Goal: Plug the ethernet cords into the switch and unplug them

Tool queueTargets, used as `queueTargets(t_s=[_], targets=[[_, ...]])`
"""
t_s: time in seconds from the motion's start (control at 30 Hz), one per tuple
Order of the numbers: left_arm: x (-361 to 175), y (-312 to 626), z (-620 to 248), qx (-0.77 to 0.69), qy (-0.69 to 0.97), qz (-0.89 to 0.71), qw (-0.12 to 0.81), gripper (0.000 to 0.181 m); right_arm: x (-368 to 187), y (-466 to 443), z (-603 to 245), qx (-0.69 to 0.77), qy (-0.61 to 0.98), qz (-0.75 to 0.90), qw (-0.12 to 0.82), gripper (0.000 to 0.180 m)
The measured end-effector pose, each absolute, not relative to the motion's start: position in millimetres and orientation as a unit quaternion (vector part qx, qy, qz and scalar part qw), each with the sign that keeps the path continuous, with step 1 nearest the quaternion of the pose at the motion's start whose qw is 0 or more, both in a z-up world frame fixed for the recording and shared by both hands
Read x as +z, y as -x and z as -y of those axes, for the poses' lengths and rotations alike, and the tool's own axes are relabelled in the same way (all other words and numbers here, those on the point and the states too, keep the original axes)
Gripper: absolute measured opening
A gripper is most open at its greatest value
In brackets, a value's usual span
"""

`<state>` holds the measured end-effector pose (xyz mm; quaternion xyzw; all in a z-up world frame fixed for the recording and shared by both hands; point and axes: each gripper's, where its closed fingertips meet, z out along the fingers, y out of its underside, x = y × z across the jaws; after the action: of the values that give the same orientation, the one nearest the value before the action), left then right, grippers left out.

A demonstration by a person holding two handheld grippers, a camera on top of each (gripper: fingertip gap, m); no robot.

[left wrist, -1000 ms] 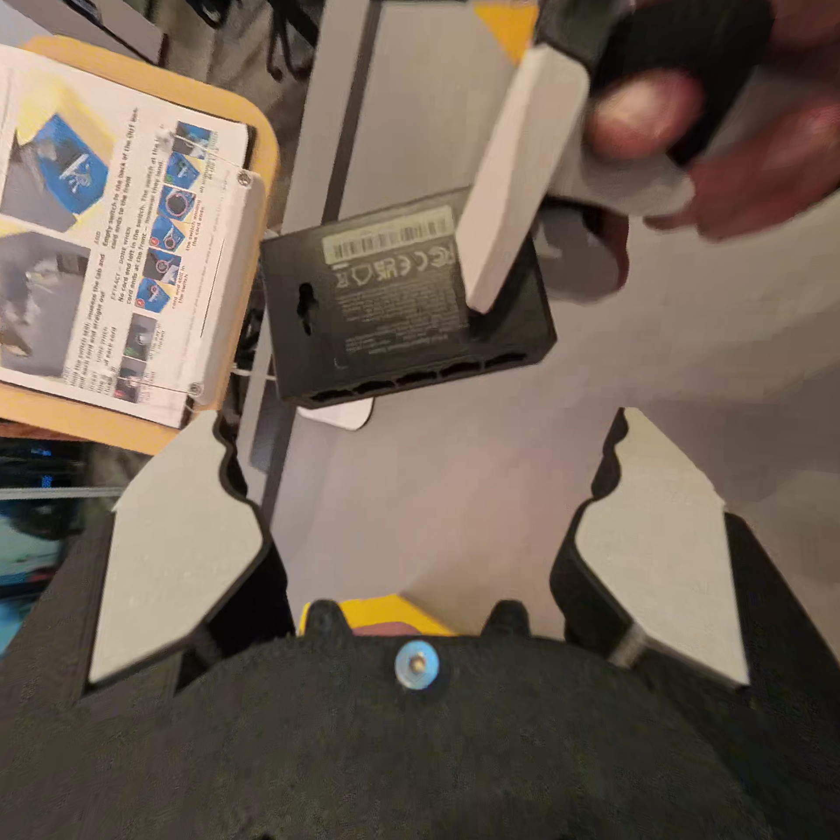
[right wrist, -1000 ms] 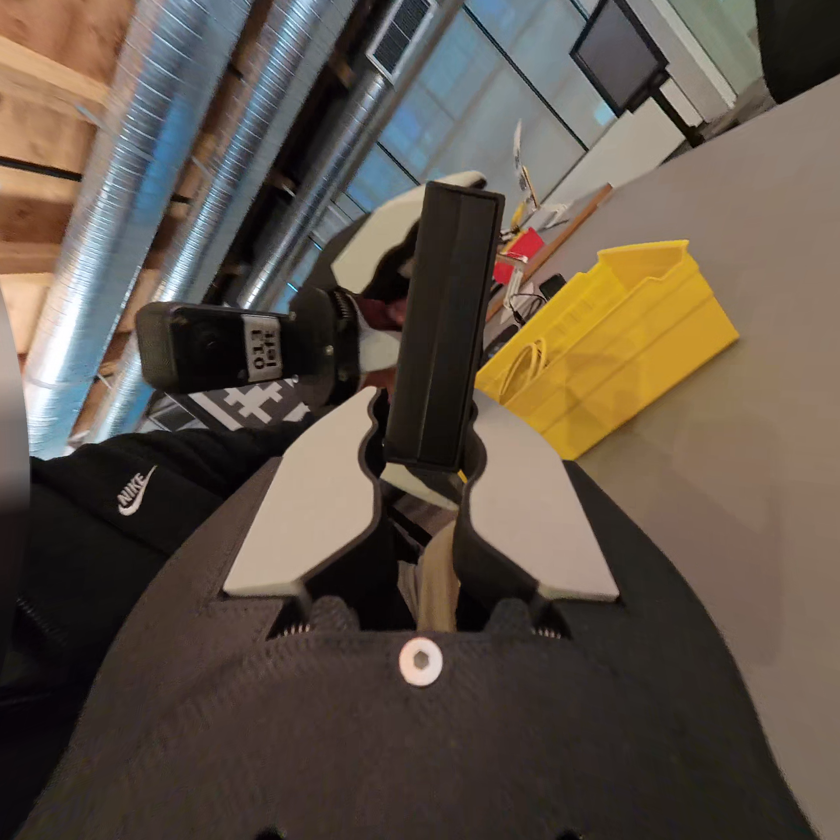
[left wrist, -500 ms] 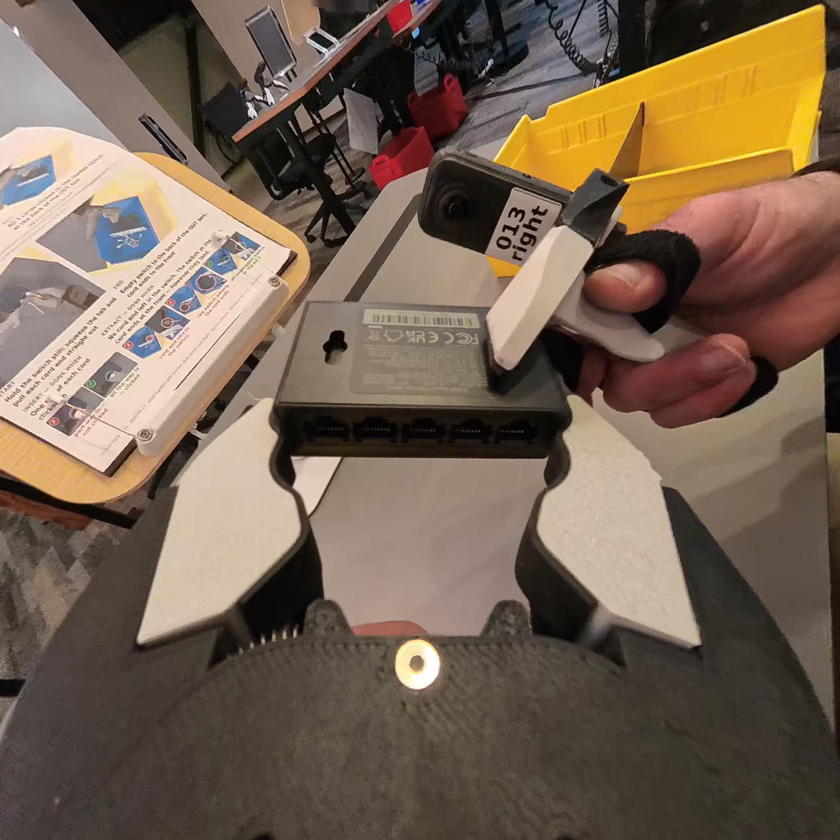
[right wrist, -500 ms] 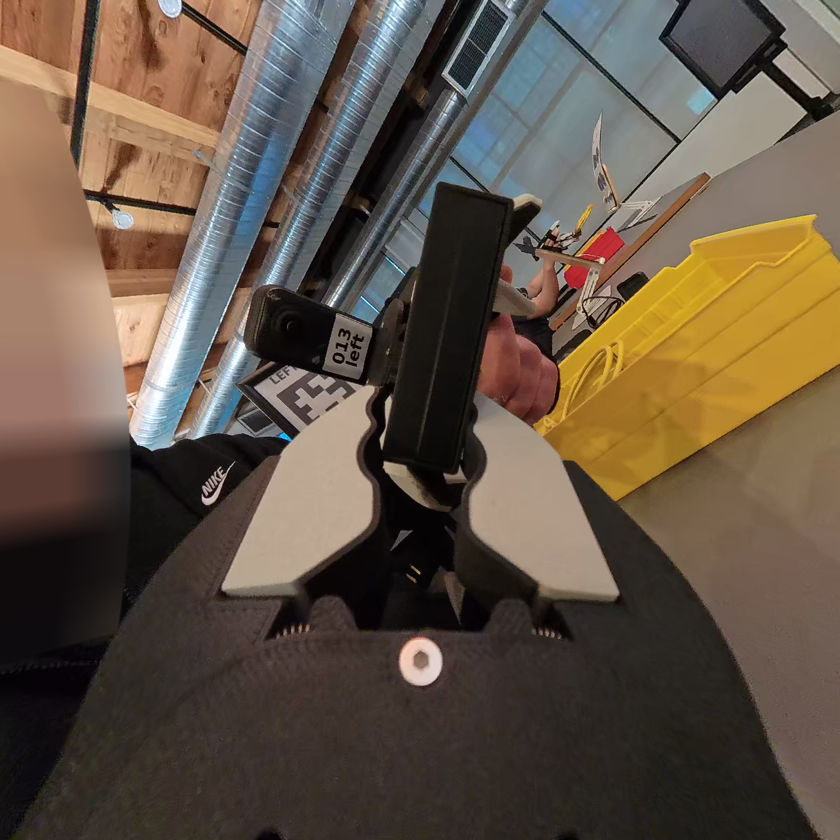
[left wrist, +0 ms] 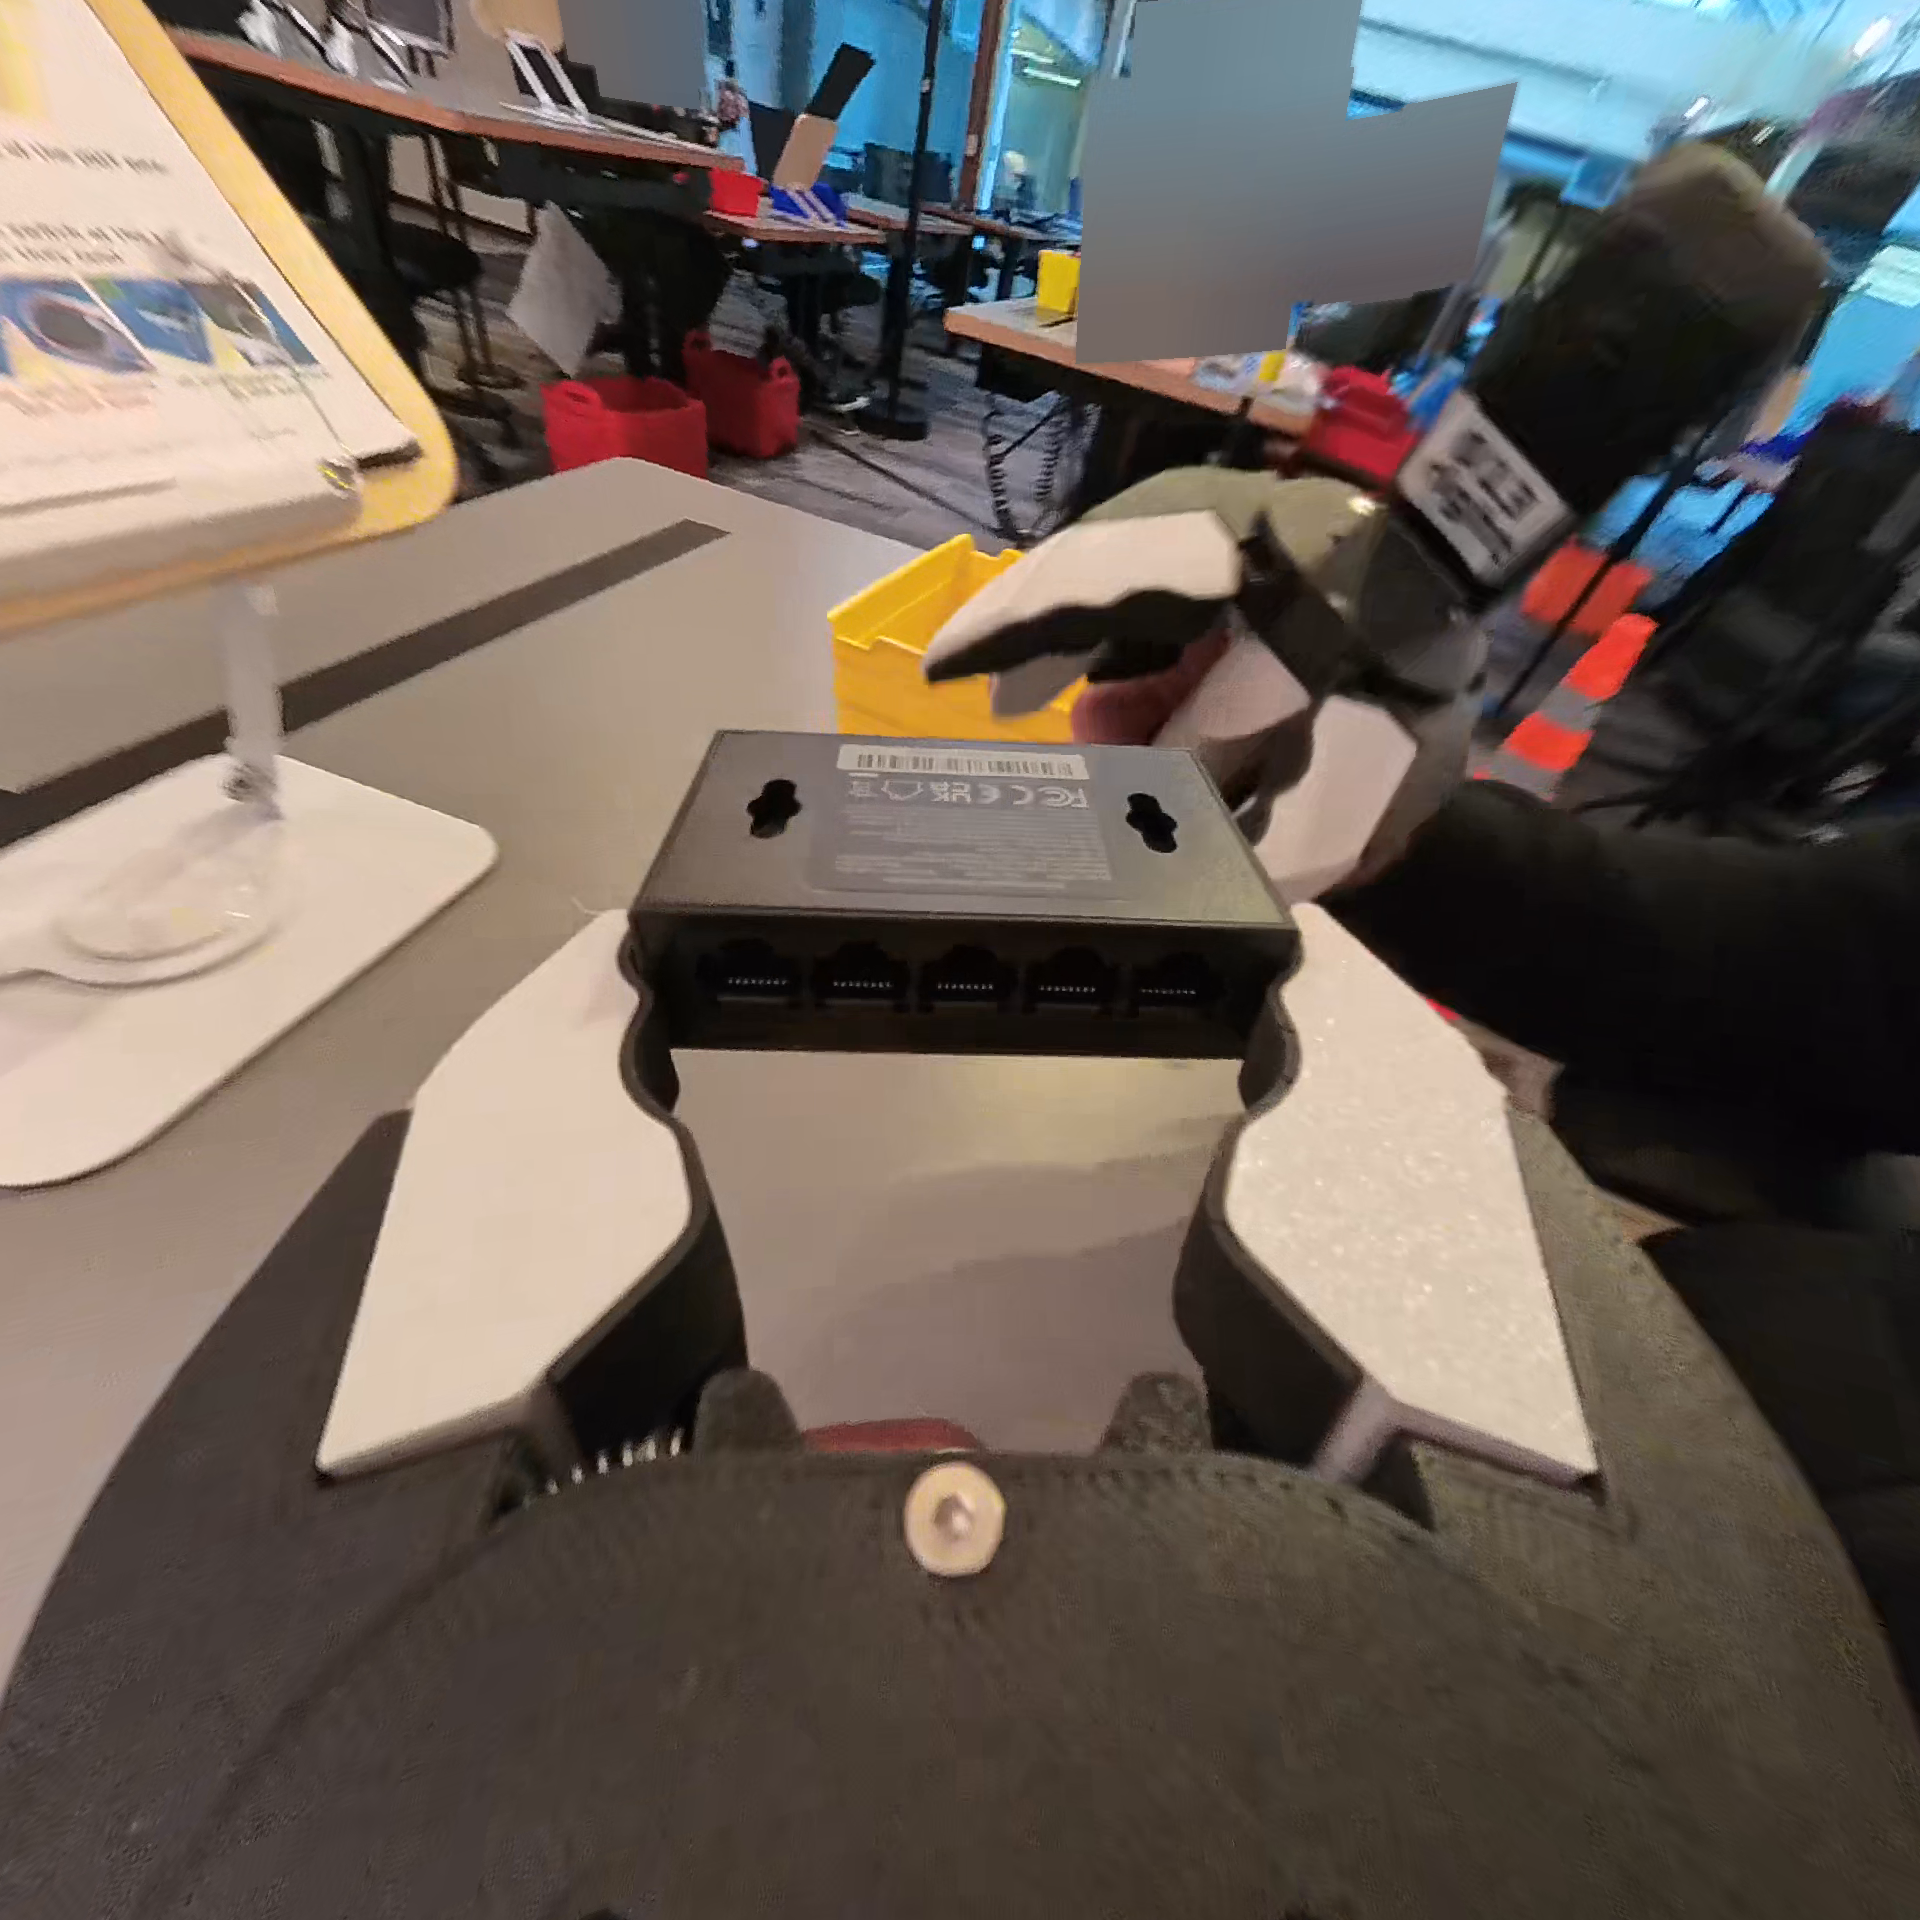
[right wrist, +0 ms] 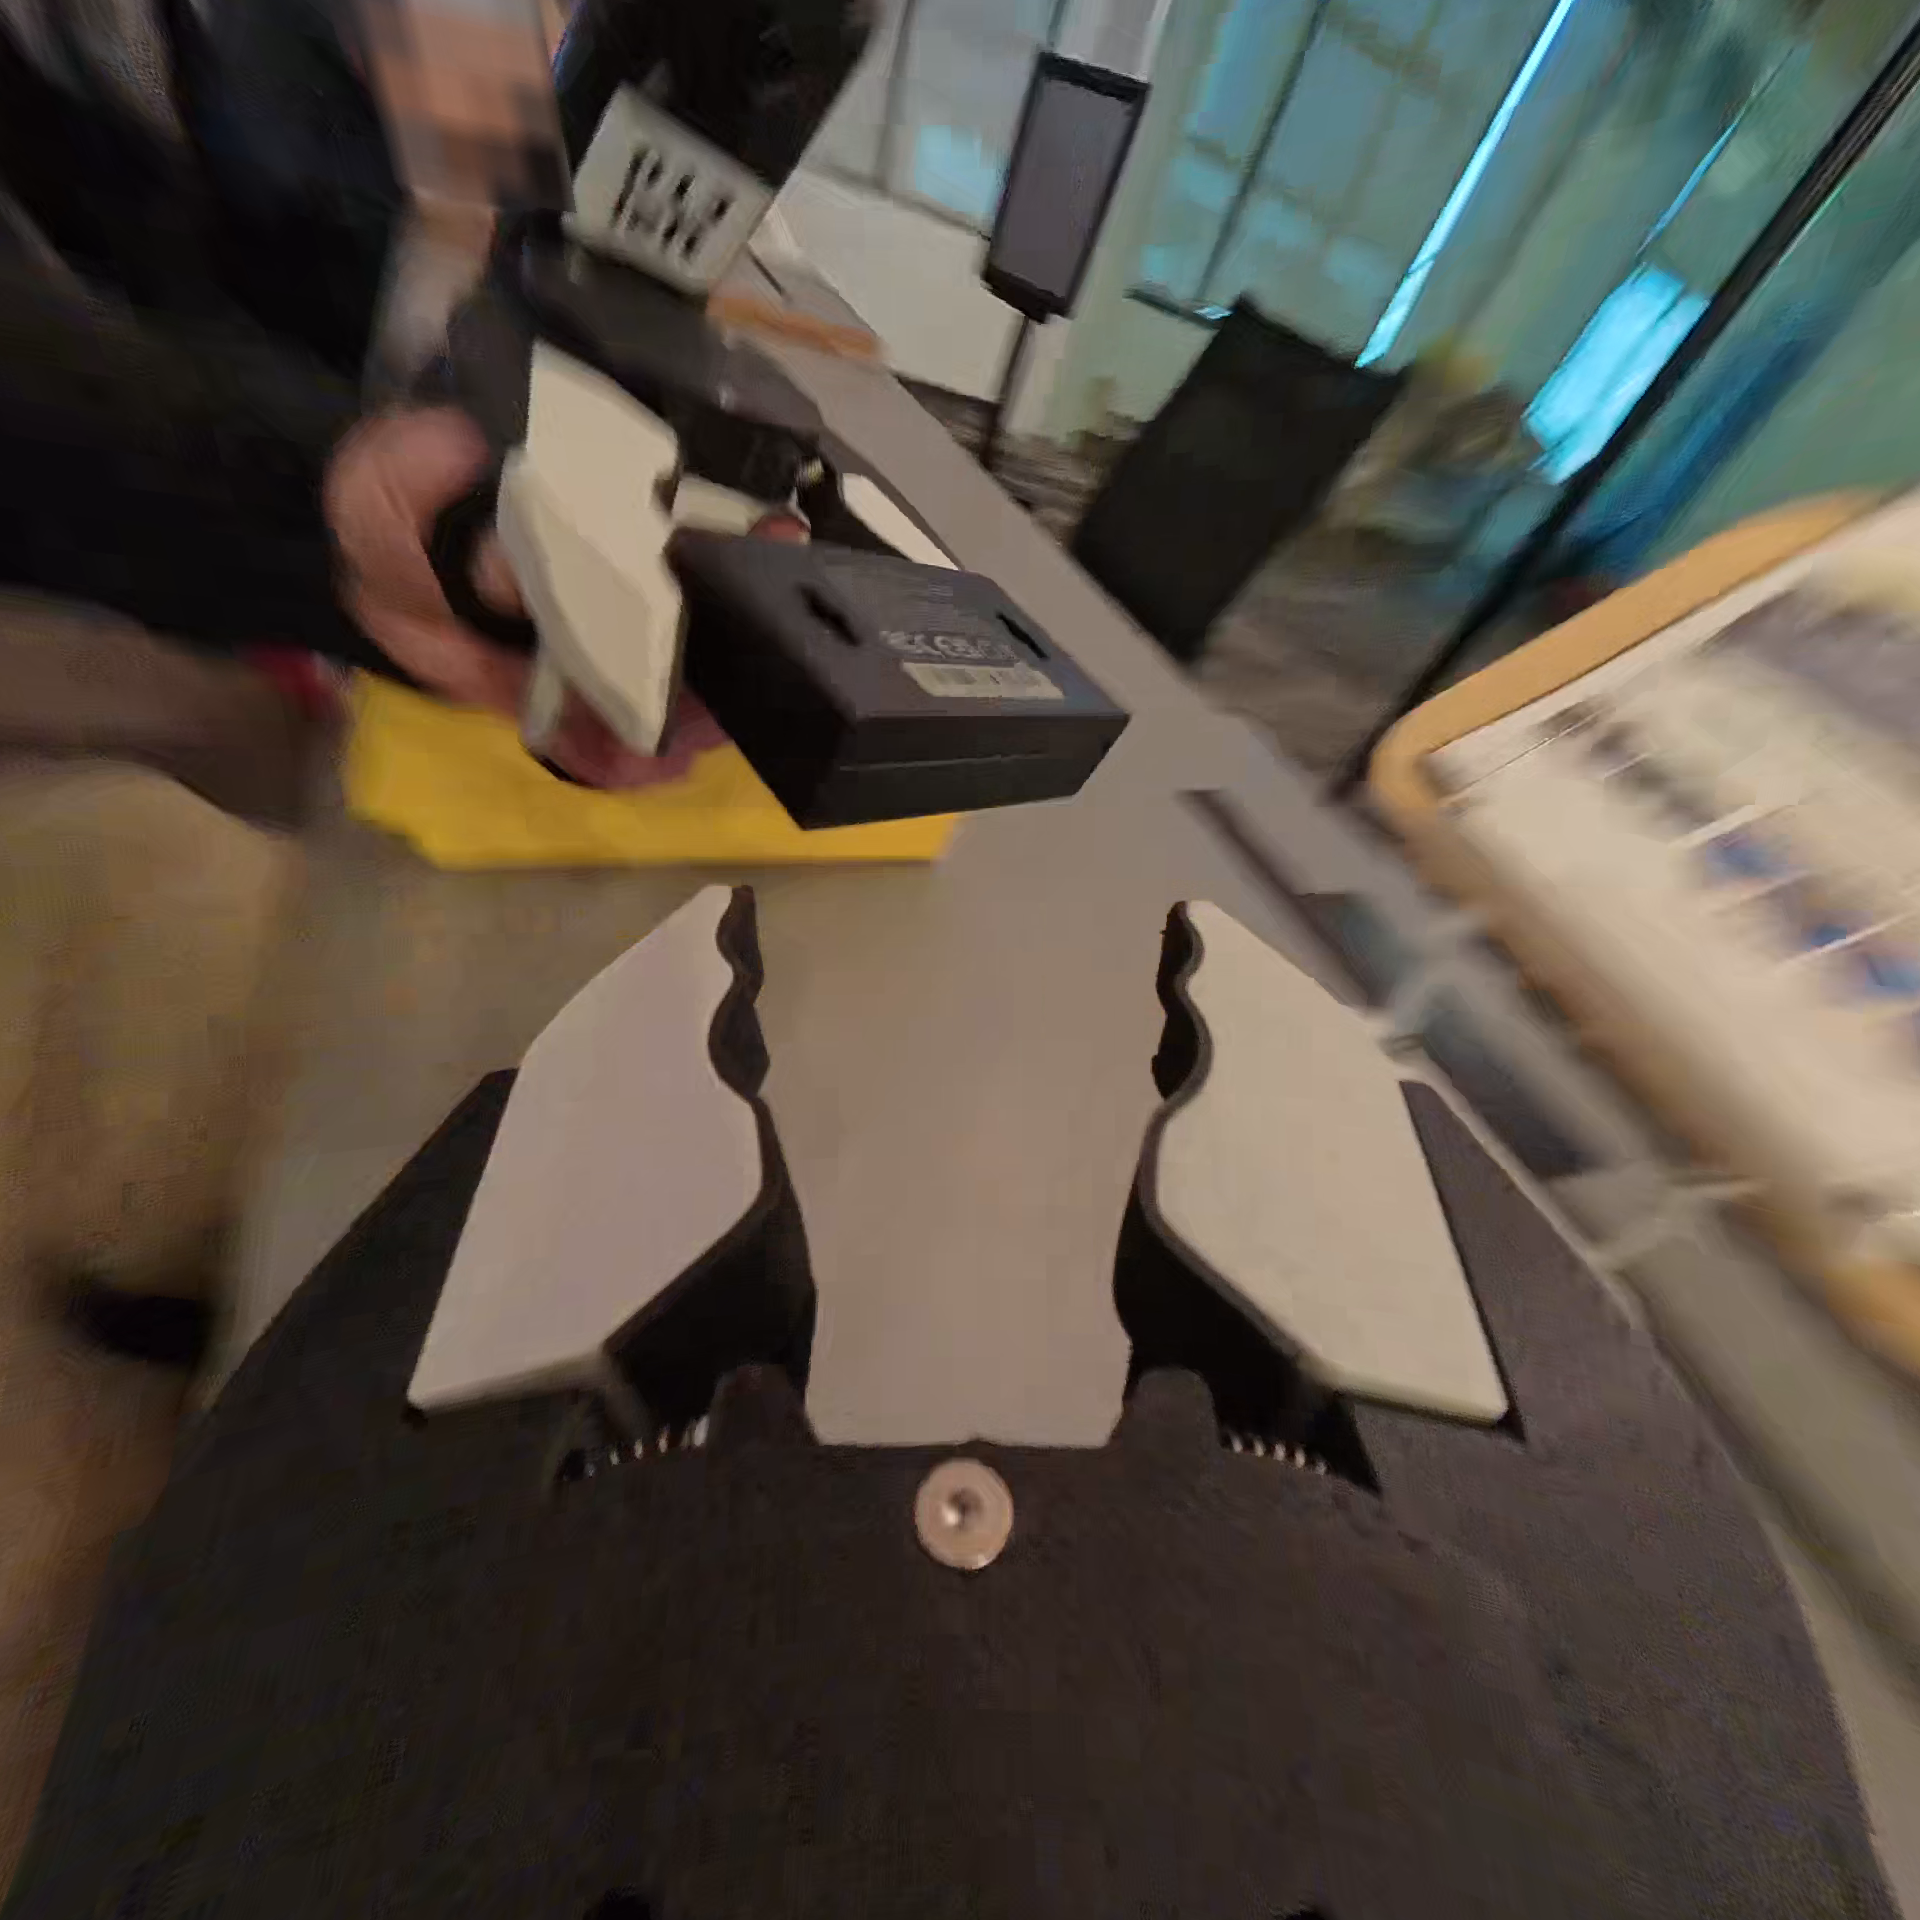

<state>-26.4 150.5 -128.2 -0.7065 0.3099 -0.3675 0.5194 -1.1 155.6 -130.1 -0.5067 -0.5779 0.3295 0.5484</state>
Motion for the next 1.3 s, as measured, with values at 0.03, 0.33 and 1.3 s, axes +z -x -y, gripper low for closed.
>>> queueTargets(t_s=[0.03,0.33,1.3], targets=[[-129,24,-149,-0.384,0.707,-0.305,0.509,0.107,-127,0,-155,0.254,0.474,0.606,0.587,0.074],[-141,2,-140,-0.418,0.725,-0.297,0.46,0.107,-138,24,-148,-0.044,0.348,0.711,0.609,0.05],[-184,231,-73,-0.048,0.876,-0.278,0.392,0.024,-154,7,-171,-0.053,0.413,0.686,0.596,0.029]])
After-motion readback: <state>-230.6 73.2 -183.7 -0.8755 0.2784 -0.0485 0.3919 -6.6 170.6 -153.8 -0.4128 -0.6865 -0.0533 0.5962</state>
